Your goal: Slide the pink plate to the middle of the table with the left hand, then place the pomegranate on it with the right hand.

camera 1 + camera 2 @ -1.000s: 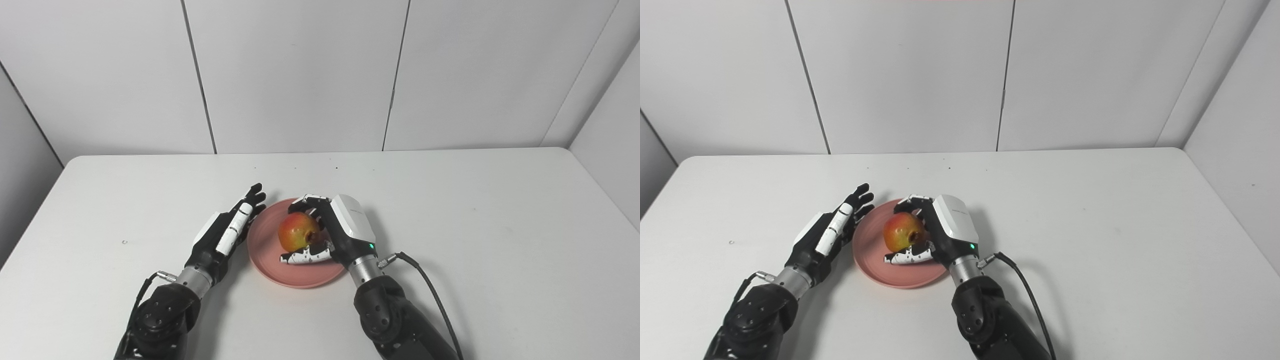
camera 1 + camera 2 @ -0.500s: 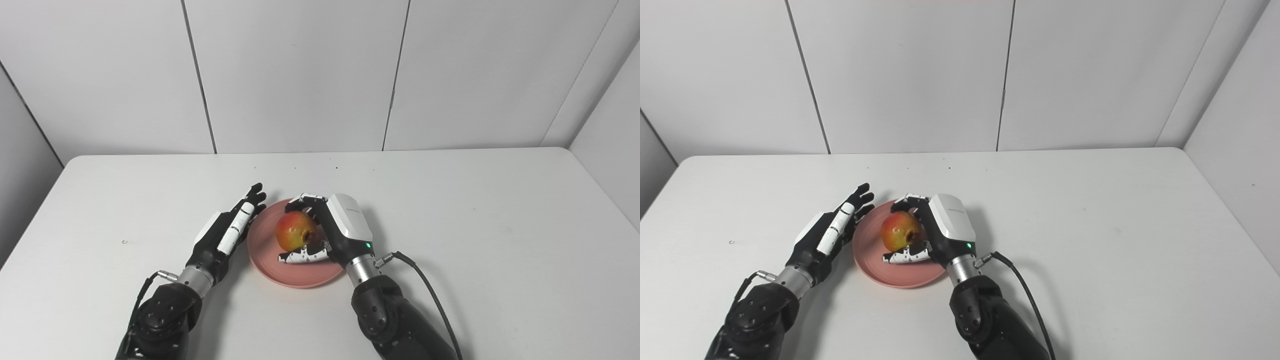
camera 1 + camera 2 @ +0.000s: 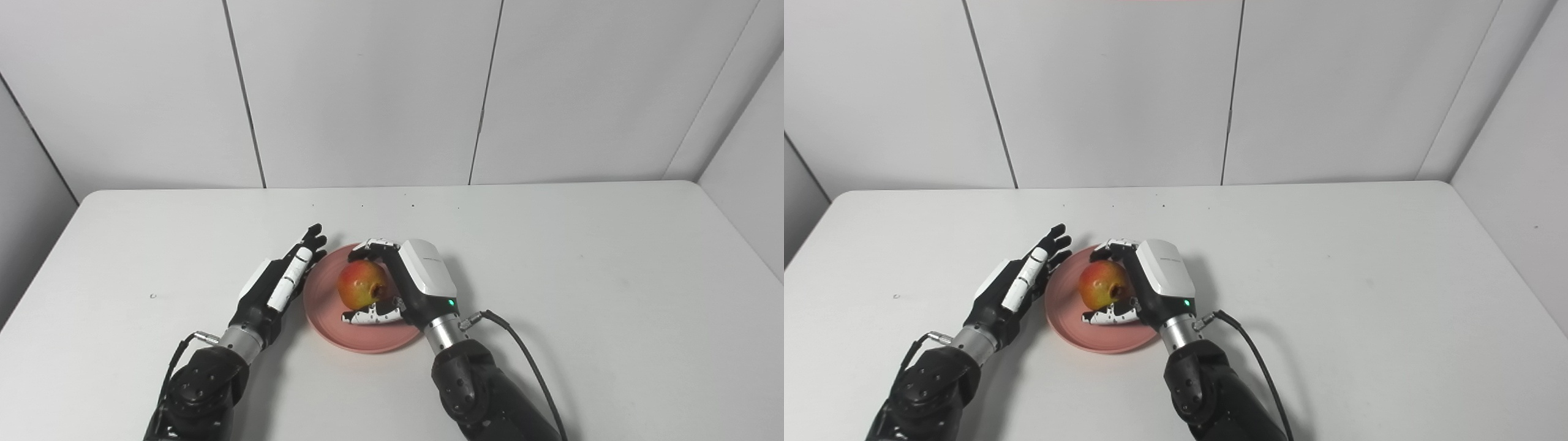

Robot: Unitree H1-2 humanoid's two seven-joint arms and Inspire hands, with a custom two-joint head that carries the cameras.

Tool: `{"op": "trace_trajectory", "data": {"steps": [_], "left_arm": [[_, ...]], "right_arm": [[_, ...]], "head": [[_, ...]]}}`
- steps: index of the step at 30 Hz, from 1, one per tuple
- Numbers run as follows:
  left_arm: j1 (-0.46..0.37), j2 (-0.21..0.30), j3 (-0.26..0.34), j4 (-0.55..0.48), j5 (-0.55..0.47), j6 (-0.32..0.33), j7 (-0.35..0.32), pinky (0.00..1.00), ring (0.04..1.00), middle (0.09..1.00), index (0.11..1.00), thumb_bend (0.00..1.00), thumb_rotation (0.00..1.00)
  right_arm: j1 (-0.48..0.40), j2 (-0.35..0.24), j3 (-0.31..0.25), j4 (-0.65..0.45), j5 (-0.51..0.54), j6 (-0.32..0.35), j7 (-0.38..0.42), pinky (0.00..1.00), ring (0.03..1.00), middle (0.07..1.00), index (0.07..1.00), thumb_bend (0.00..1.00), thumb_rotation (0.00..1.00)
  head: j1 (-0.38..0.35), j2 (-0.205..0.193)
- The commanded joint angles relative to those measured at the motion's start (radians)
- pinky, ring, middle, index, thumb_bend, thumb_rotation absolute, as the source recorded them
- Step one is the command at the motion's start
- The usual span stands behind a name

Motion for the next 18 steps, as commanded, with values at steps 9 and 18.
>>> {"op": "trace_trajectory", "data": {"steps": [9, 18], "left_arm": [[-0.022, -0.007, 0.006, -0.026, 0.002, 0.009, 0.010, 0.92, 0.950, 0.974, 0.970, 0.51, 1.00], [-0.020, -0.005, 0.004, -0.024, 0.013, -0.006, 0.021, 0.91, 0.945, 0.964, 0.964, 0.52, 1.00]], "right_arm": [[0.007, 0.015, -0.027, -0.058, -0.004, -0.040, -0.047, 0.81, 0.797, 0.782, 0.720, 0.61, 0.28], [0.017, 0.029, -0.036, -0.064, -0.003, -0.078, -0.111, 0.82, 0.835, 0.828, 0.840, 0.64, 0.30]], "head": [[0.001, 0.002], [0.002, 0.004]]}}
